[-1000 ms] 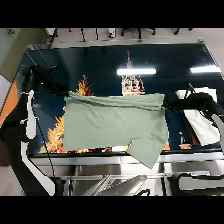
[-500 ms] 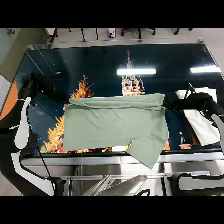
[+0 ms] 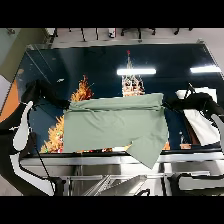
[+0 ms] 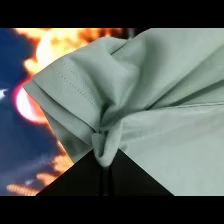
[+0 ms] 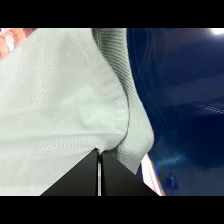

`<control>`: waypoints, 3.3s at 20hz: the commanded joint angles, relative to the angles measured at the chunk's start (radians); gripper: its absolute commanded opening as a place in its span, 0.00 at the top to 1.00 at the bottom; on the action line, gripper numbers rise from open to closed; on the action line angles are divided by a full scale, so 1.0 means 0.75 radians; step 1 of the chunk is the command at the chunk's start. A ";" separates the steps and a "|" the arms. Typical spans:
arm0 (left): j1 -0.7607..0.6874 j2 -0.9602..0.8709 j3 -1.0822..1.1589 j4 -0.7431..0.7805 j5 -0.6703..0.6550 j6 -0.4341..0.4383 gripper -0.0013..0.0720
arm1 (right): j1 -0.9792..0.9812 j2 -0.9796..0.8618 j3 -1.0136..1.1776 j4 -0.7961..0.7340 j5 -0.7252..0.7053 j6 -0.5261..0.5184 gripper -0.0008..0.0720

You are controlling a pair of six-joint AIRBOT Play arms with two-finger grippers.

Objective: Fold the shirts.

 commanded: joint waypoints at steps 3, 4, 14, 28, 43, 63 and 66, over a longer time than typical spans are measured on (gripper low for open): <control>-0.001 -0.007 0.032 0.012 0.012 0.004 0.96 | 0.001 -0.020 0.000 0.000 0.001 0.017 0.96; -0.006 -0.007 0.048 0.011 0.025 0.004 0.96 | 0.001 -0.019 0.001 0.007 -0.001 0.016 0.96; 0.083 0.059 0.160 -0.015 0.646 -0.278 0.03 | -0.152 0.188 0.091 -0.013 -0.261 0.016 0.42; 0.436 0.593 -1.044 -0.319 0.210 -0.332 0.03 | -0.391 0.679 -0.655 -0.117 -0.545 0.137 0.27; 0.372 0.593 -1.170 -0.548 0.115 -0.113 0.96 | -0.389 0.678 -0.925 -0.118 -0.481 0.116 0.27; 0.423 0.660 -0.912 0.025 0.355 -0.354 0.96 | -0.391 1.084 -0.937 -0.444 -0.586 0.503 0.96; 0.528 0.689 -0.970 0.045 0.352 -0.354 0.96 | -0.391 1.196 -0.922 -0.474 -0.615 0.548 0.96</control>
